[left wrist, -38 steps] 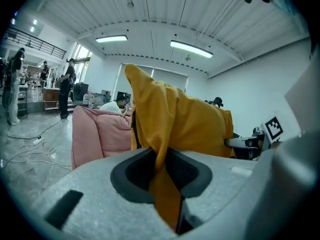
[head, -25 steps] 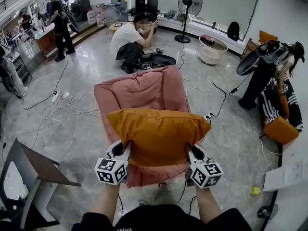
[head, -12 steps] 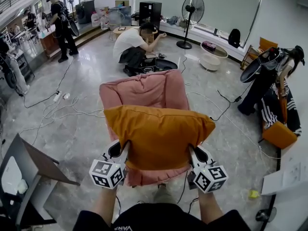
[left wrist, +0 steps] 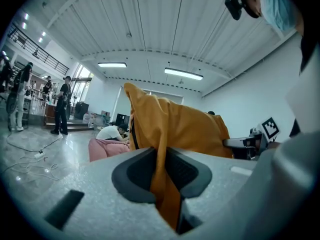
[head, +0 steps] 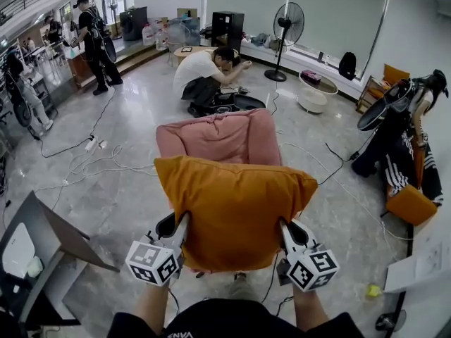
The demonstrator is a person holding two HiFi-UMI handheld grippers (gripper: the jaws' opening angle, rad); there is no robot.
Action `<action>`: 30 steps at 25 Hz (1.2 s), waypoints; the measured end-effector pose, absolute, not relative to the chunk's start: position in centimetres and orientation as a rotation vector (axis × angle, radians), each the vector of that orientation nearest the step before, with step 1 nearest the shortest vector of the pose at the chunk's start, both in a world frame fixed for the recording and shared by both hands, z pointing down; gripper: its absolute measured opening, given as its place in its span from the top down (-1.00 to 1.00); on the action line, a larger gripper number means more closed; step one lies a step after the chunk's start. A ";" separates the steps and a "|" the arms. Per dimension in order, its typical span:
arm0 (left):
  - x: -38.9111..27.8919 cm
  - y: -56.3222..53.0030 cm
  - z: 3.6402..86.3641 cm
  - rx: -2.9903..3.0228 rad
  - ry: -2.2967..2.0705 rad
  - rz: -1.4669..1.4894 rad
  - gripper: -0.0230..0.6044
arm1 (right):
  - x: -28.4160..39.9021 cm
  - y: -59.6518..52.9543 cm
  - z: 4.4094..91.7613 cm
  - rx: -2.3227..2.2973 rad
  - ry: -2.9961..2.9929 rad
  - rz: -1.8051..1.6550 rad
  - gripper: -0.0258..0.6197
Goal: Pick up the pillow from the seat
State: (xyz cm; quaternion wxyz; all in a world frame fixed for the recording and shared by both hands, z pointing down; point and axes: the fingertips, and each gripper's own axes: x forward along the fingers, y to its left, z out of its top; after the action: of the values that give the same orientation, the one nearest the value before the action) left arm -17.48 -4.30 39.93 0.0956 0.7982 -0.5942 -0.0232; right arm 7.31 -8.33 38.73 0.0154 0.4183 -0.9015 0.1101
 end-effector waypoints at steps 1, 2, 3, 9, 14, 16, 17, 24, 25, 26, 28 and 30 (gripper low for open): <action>-17.6 -3.8 39.8 2.366 -1.767 -0.074 0.71 | 7.2 -7.9 38.5 1.299 -2.813 0.339 0.85; -17.7 -3.3 39.5 2.367 -1.773 -0.080 0.71 | 7.1 -7.5 38.2 1.295 -2.821 0.334 0.85; -17.8 -3.0 39.3 2.369 -1.779 -0.086 0.71 | 6.9 -7.3 38.0 1.293 -2.829 0.330 0.85; -18.7 -1.2 37.5 2.393 -1.817 -0.119 0.71 | 6.1 -5.7 36.3 1.298 -2.866 0.307 0.85; -19.4 -0.1 36.9 2.395 -1.840 -0.129 0.71 | 5.4 -5.1 35.9 1.293 -2.879 0.286 0.85; -19.7 0.3 37.0 2.386 -1.848 -0.128 0.71 | 5.1 -4.9 36.0 1.297 -2.874 0.300 0.85; -19.8 0.5 37.0 2.382 -1.851 -0.128 0.71 | 4.9 -4.7 36.1 1.292 -2.874 0.298 0.85; -20.5 1.5 37.5 2.347 -1.871 -0.123 0.71 | 4.1 -4.4 36.7 1.260 -2.874 0.305 0.86; -20.5 1.6 37.5 2.343 -1.873 -0.123 0.71 | 4.1 -4.3 36.7 1.254 -2.875 0.303 0.86; -20.6 1.7 37.6 2.339 -1.875 -0.122 0.71 | 4.0 -4.3 36.7 1.248 -2.876 0.300 0.86; -20.8 2.0 37.6 2.333 -1.877 -0.121 0.71 | 3.7 -4.1 36.7 1.233 -2.877 0.290 0.86; -21.1 2.3 37.7 2.329 -1.878 -0.121 0.71 | 3.4 -3.8 36.7 1.226 -2.876 0.288 0.86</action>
State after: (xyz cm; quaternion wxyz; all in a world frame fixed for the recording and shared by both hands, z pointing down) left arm -21.05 2.32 37.71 0.0735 0.7756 -0.6256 -0.0403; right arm 3.43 -3.81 36.71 0.0008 0.3906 -0.9160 0.0919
